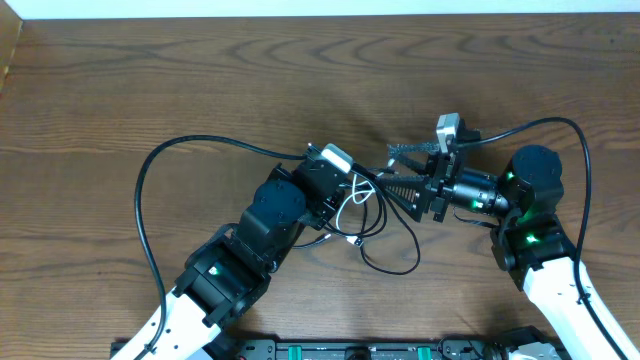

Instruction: Untangle cables

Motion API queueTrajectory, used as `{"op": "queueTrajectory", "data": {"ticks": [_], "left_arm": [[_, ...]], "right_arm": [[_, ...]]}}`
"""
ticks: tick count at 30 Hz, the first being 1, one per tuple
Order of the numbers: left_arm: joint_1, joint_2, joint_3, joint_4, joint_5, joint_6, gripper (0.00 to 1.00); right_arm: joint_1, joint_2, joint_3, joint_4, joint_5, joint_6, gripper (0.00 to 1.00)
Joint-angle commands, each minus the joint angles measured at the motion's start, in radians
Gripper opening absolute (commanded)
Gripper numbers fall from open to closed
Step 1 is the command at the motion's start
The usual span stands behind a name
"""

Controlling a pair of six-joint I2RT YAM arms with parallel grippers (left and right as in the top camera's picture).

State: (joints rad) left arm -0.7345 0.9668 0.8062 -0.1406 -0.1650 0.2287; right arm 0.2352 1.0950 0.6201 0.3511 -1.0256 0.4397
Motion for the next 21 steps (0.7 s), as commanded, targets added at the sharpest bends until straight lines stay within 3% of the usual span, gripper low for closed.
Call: {"op": "queueTrajectory", "data": {"ticks": [1, 8, 12, 15, 21], "left_arm": [[0.005, -0.007, 0.006, 0.008, 0.000, -0.026, 0.08], [0.005, -0.007, 0.006, 0.039, 0.188, -0.025, 0.08], [0.004, -0.007, 0.006, 0.063, 0.237, -0.025, 0.08], [0.004, -0.007, 0.006, 0.060, 0.236, -0.025, 0.08], [0.004, -0.007, 0.006, 0.023, 0.235, -0.025, 0.08]], "right_arm": [[0.008, -0.002, 0.006, 0.017, -0.068, -0.037, 0.81], [0.009, -0.002, 0.006, 0.053, -0.145, -0.072, 0.84], [0.009, -0.002, 0.006, 0.052, -0.145, -0.075, 0.69], [0.009, -0.002, 0.006, 0.053, -0.145, -0.075, 0.65], [0.009, -0.002, 0.006, 0.053, -0.144, -0.075, 0.42]]}}
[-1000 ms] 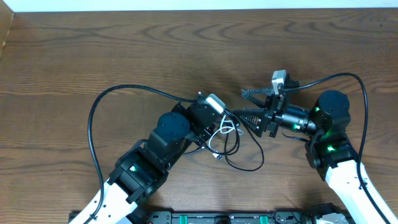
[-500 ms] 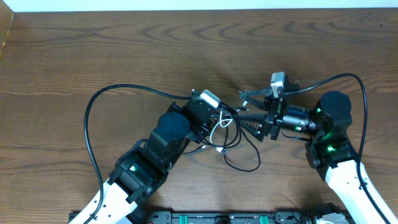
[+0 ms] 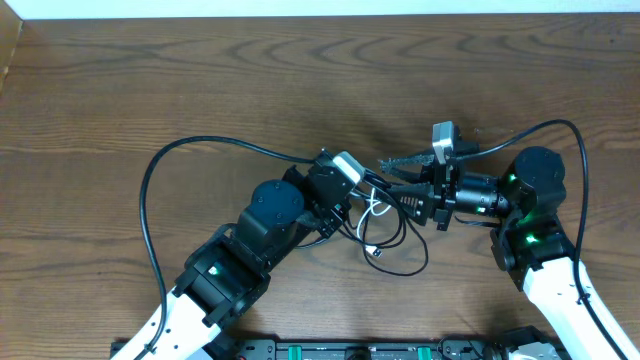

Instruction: Untangle cables

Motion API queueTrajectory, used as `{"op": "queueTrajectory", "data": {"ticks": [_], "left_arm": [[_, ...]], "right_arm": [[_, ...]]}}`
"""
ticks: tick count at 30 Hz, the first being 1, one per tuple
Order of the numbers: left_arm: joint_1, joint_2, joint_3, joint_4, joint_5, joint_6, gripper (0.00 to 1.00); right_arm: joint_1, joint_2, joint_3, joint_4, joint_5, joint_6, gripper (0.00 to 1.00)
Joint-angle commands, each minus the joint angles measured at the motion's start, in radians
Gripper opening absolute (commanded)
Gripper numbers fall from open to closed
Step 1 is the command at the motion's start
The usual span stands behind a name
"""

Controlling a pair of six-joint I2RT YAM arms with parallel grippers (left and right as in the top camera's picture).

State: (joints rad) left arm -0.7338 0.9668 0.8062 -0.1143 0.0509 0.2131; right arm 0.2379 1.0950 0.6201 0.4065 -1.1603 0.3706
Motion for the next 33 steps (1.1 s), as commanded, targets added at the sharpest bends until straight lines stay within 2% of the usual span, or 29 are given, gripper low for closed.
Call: {"op": "queueTrajectory", "data": {"ticks": [1, 8, 11, 13, 14, 16, 17, 27, 30, 33], "left_arm": [[0.003, -0.007, 0.006, -0.006, 0.019, -0.009, 0.08], [0.003, -0.007, 0.005, -0.009, 0.016, -0.009, 0.08], [0.003, -0.007, 0.005, -0.009, 0.011, -0.009, 0.08], [0.003, -0.007, 0.005, -0.016, 0.009, -0.008, 0.08], [0.003, -0.007, 0.005, -0.019, 0.009, -0.008, 0.10], [0.003, -0.007, 0.005, -0.020, 0.009, -0.008, 0.23], [0.003, -0.008, 0.005, -0.019, 0.009, -0.008, 0.26], [0.003, -0.008, 0.005, -0.011, 0.009, -0.005, 0.27], [0.003, -0.008, 0.005, -0.012, 0.008, -0.005, 0.34], [0.004, -0.008, 0.005, -0.016, 0.007, -0.003, 0.35]], "right_arm": [[0.006, -0.002, 0.006, -0.002, -0.010, -0.006, 0.38], [0.006, -0.002, 0.006, 0.003, -0.010, -0.006, 0.19], [0.006, -0.002, 0.006, 0.003, -0.010, -0.006, 0.06], [0.006, -0.002, 0.006, 0.003, -0.010, -0.006, 0.02], [0.006, -0.002, 0.006, 0.003, -0.010, -0.005, 0.01], [0.005, -0.002, 0.006, 0.003, -0.010, -0.005, 0.01], [0.004, -0.002, 0.006, 0.003, -0.009, -0.006, 0.01], [-0.030, -0.002, 0.006, 0.002, -0.010, -0.005, 0.01], [-0.034, -0.002, 0.006, 0.003, -0.010, -0.005, 0.01], [-0.052, -0.002, 0.006, 0.002, -0.010, -0.004, 0.01]]}}
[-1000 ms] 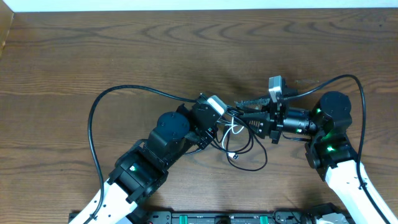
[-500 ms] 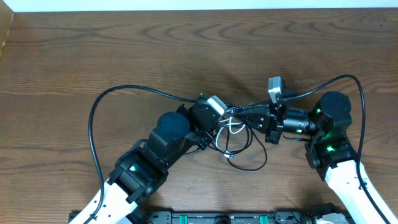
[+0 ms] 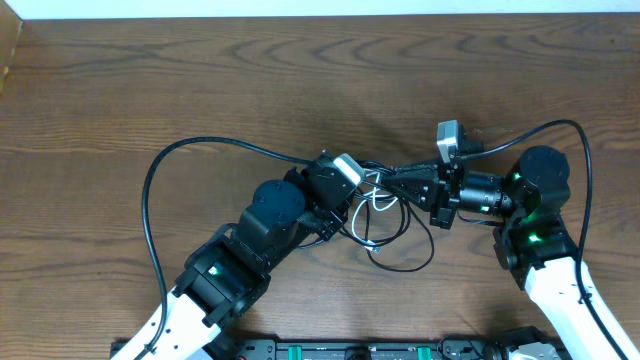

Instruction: Untangle cables

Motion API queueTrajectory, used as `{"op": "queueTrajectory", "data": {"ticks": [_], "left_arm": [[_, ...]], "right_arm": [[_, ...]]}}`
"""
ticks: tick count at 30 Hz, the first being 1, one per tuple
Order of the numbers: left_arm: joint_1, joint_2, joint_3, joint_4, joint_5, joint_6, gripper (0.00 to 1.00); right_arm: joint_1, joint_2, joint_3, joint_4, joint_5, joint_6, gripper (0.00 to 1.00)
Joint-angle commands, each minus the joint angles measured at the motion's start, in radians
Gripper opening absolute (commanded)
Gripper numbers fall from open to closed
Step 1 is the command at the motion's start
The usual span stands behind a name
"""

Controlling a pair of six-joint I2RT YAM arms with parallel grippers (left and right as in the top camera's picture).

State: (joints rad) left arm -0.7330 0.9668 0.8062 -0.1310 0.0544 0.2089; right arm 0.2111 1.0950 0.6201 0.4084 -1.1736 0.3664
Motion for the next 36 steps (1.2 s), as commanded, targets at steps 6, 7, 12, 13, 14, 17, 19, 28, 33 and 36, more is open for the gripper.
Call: {"op": "queueTrajectory", "data": {"ticks": [6, 7, 12, 13, 14, 17, 19, 28, 33, 36], "left_arm": [[0.003, -0.023, 0.005, -0.022, -0.115, 0.003, 0.35], [0.003, -0.029, 0.005, -0.024, -0.136, 0.003, 0.35], [0.003, -0.056, 0.005, -0.025, -0.163, 0.003, 0.42], [0.003, -0.061, 0.005, -0.025, -0.168, 0.003, 0.42], [0.003, -0.067, 0.005, -0.025, -0.172, 0.003, 0.42], [0.003, -0.085, 0.005, -0.025, -0.172, 0.002, 0.43], [0.003, -0.098, 0.005, -0.025, -0.172, 0.002, 0.42], [0.003, -0.163, 0.005, -0.040, 0.034, -0.030, 0.46], [0.003, -0.181, 0.005, -0.102, 0.140, -0.026, 0.46], [0.003, -0.177, 0.005, -0.137, 0.197, -0.021, 0.46]], "right_arm": [[-0.097, -0.002, 0.006, 0.002, -0.035, 0.003, 0.01], [-0.110, -0.002, 0.006, 0.003, -0.048, 0.003, 0.01], [-0.161, -0.002, 0.006, 0.008, -0.100, 0.003, 0.01], [-0.169, -0.002, 0.006, 0.011, -0.108, 0.003, 0.01], [-0.177, -0.002, 0.006, 0.022, -0.121, 0.003, 0.01], [-0.191, -0.002, 0.006, 0.073, -0.180, 0.003, 0.01], [-0.193, -0.002, 0.006, 0.129, -0.237, 0.002, 0.01], [-0.193, -0.002, 0.006, 0.322, -0.385, 0.002, 0.01], [-0.193, -0.002, 0.006, 0.361, -0.385, 0.003, 0.01], [-0.190, -0.002, 0.006, 0.361, -0.385, 0.015, 0.01]]}}
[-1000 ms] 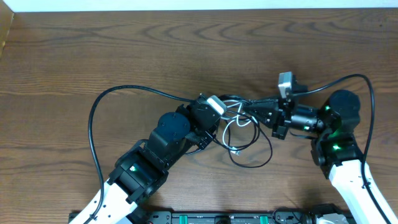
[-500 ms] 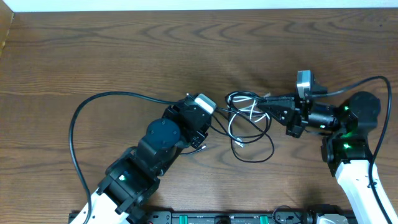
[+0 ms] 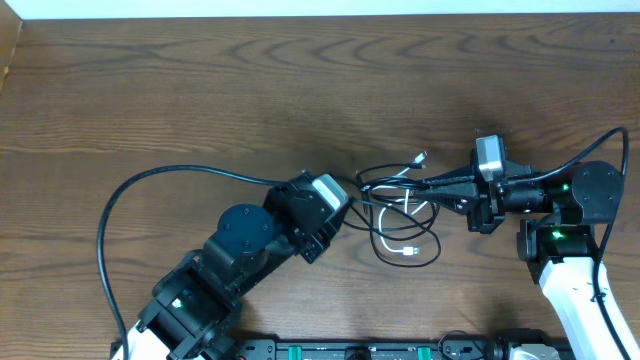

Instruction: Untangle cables

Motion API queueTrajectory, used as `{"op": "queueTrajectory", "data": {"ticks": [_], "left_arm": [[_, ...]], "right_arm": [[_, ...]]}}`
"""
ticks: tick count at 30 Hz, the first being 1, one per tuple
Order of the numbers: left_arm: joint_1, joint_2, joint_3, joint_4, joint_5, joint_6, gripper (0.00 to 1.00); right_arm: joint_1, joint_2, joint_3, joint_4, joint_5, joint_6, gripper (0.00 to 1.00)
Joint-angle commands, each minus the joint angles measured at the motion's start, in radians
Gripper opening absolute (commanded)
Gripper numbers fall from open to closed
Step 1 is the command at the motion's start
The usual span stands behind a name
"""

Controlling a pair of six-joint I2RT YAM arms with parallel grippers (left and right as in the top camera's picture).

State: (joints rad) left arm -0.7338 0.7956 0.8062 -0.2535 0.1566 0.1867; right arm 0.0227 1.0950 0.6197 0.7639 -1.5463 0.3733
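A black cable (image 3: 400,232) and a thinner white cable (image 3: 385,222) lie knotted together mid-table, the white one ending in a plug (image 3: 408,252). One small plug (image 3: 420,157) sticks out at the top of the tangle. My right gripper (image 3: 437,184) reaches in from the right, its fingers drawn together on a black strand at the tangle's right edge. My left gripper (image 3: 347,197) sits at the tangle's left edge. Its fingers are hidden under the wrist camera, and strands run right up to it.
The left arm's own black cable (image 3: 150,180) arcs over the table to the left. The right arm's cable (image 3: 600,145) loops at the far right. A black rail (image 3: 360,350) runs along the front edge.
Both arms have drawn apart: the left back and to the left, the right well to the right. The tangle now lies spread out between them, further right and looser than before.
At first both grippers met over a tight bundle at mid-table. Then they stayed close together in it, slightly higher on the table, with loops hanging below. Now they stand apart and the cables lie stretched and opened out between them.
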Motion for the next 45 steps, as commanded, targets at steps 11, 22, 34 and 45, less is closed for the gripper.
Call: {"op": "queueTrajectory", "data": {"ticks": [11, 22, 34, 45], "left_arm": [[0.004, -0.005, 0.005, -0.060, 0.074, 0.232, 0.46], [0.004, 0.021, 0.005, -0.050, 0.008, 0.232, 0.46], [0.004, 0.034, 0.005, -0.013, 0.024, 0.288, 0.83], [0.004, 0.073, 0.005, 0.034, 0.121, 0.288, 0.95]], "right_arm": [[-0.002, -0.002, 0.006, 0.007, -0.013, 0.101, 0.01], [0.024, -0.002, 0.006, 0.027, -0.013, 0.111, 0.01], [0.058, -0.002, 0.006, 0.407, 0.017, 0.372, 0.01], [0.091, -0.002, 0.006, 0.399, 0.022, 0.378, 0.01]]}}
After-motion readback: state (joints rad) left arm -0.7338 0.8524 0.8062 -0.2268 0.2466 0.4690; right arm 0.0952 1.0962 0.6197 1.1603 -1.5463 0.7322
